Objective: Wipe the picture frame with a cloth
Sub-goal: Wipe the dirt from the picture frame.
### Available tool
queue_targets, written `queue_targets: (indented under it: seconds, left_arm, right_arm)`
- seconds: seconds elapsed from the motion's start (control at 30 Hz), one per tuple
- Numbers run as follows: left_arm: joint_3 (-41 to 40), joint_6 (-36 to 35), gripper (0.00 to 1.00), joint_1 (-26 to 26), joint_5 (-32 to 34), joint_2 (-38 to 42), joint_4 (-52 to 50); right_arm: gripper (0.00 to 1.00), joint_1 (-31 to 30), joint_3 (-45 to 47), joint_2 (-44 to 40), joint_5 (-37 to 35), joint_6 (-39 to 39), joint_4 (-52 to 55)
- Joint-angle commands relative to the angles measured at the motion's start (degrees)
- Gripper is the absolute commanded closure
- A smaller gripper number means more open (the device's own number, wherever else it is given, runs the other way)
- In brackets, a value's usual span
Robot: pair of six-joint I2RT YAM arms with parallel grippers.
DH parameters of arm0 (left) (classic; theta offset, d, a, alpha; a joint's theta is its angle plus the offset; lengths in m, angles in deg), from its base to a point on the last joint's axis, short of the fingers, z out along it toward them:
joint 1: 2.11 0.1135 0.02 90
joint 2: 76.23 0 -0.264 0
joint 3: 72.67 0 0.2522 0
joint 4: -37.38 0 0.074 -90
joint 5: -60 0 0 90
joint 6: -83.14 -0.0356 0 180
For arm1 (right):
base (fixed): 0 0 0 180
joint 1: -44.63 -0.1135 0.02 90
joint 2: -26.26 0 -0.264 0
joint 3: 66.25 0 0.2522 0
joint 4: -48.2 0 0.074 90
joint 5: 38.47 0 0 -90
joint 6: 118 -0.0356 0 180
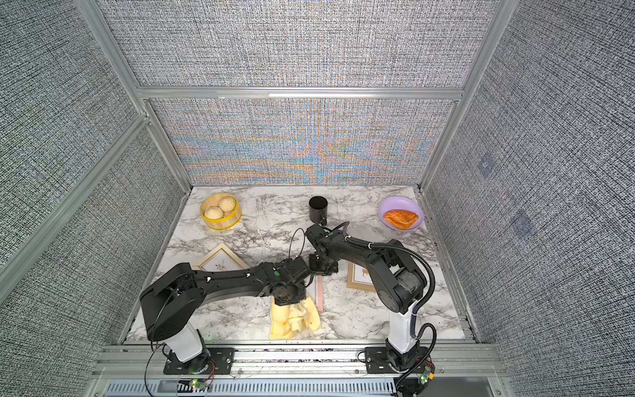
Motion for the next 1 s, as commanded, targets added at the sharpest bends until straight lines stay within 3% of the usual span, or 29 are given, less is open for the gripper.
queue_targets:
  seconds: [0.0,0.2,0.53,0.77,0.97]
  left_arm:
    - [-0.92,-1.93,1.0,1.56,4.78,0.05,-10.63]
    - [2.41,-1.83,1.0,1.14,1.66,-4.14,-6.96]
    - [12.52,-1.08,1.0,-5.04,-5.74,-11.98,-1.49]
    - [9.42,-1.62,1.0,-4.89,-3.52,-9.15,-4.83]
    - [2.98,-3.66,1.0,-1.14,1.58,-2.54,-11.36]
  right_arm:
    - [0.88,-0.25,1.84,2.41,-0.97,1.07,3.62]
    - [0.88,-0.31,1.53,2.34,-1.05,1.19,3.93]
    - [0.88,-0.36,1.03,2.33,-0.97,0.94,4.11]
    - [0.88,-0.26,1.34,2.31,-1.05,0.78,3.93]
    - [0.88,-0.29,1.53,2.19,-1.05,0.77,3.93]
